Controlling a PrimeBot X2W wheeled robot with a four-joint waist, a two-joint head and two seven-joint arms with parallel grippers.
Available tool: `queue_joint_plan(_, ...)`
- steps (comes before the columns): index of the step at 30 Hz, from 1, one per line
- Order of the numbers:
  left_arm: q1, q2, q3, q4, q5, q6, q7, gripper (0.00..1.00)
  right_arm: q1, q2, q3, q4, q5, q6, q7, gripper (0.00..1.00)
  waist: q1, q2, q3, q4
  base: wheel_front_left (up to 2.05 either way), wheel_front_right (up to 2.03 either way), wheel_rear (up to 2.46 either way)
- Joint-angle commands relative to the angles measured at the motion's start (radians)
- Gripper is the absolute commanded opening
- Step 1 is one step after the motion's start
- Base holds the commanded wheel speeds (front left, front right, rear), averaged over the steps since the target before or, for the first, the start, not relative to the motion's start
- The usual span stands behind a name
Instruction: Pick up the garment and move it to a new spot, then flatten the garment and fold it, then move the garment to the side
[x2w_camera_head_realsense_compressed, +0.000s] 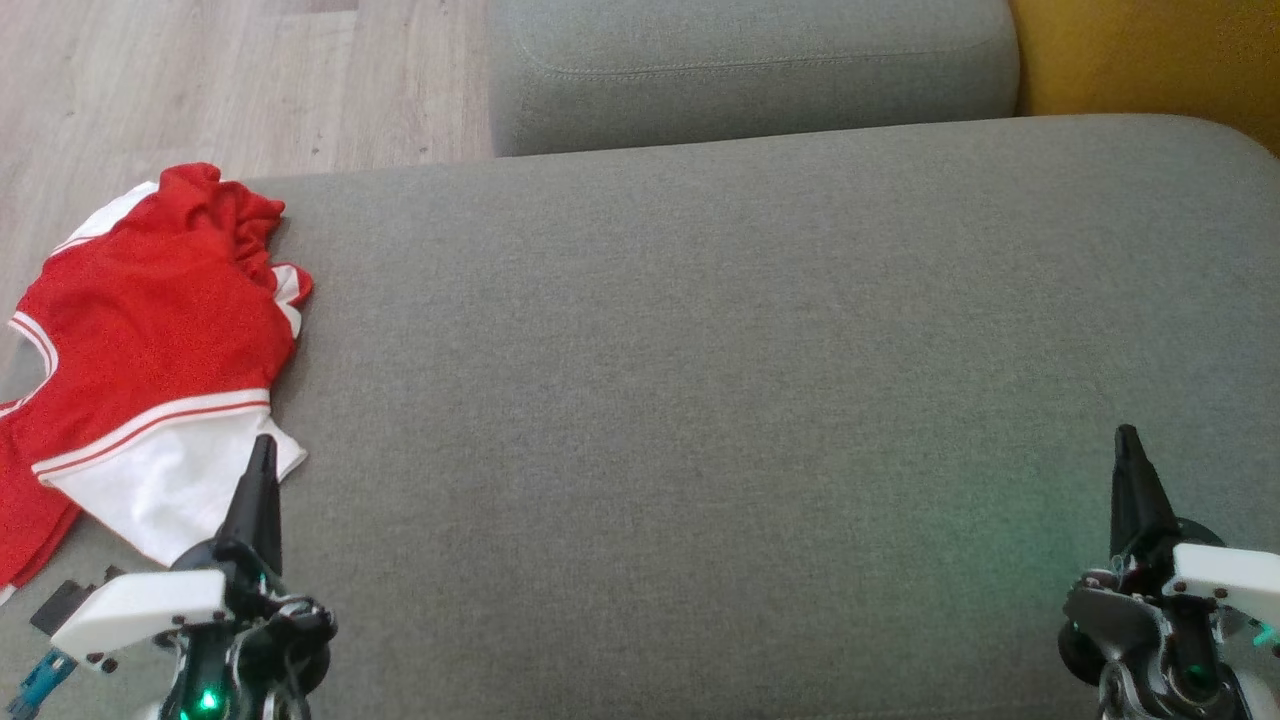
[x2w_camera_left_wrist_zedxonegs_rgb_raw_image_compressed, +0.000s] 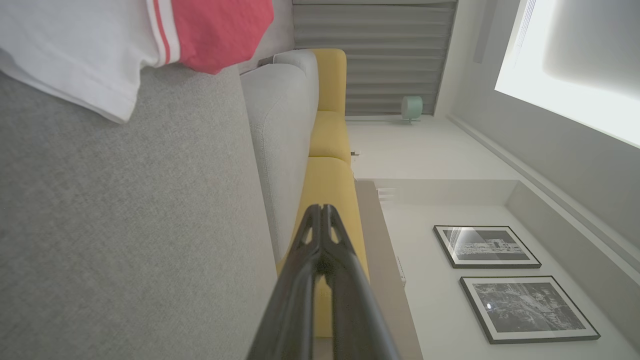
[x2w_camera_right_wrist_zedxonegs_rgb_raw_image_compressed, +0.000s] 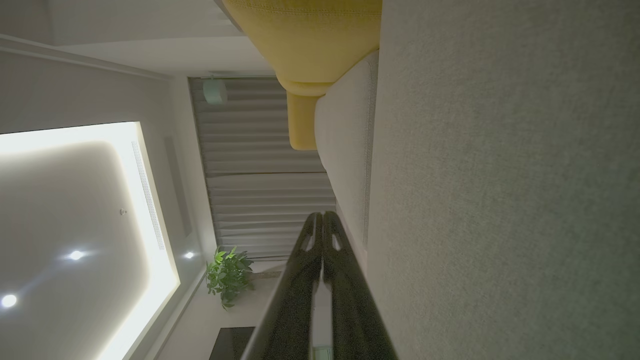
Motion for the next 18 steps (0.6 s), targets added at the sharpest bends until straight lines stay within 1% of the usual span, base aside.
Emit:
queue_joint_plan(1,-0.053,0.008,0.036,-0.037,-0.005,-0.007,0.007,0.00,-0.056,-0.008,0.022,-0.038,0.007,-0.001,0.006,0.00,0.0000,0.0000,0.000,0.000,0.00,0.00,0.00)
queue_joint_plan(16,-0.053,0.008,0.036,-0.037,-0.005,-0.007,0.007,0.00,-0.056,-0.008,0.022,-0.038,0.007,-0.001,0.006,0.00,0.0000,0.0000,0.000,0.000,0.00,0.00,0.00)
queue_joint_plan(17,0.001,-0.001,-0.001,0.004,0.000,0.001,-0.001,1.00,0.001,0.000,0.000,0.004,0.000,0.000,0.000,1.00,0.0000,0.0000,0.000,0.000,0.00,0.00,0.00)
queue_joint_plan(18,0.001,0.000,-0.001,0.007,0.001,0.000,-0.002,1.00,0.002,0.000,0.001,0.006,-0.001,0.000,-0.002,1.00,0.0000,0.0000,0.000,0.000,0.00,0.00,0.00)
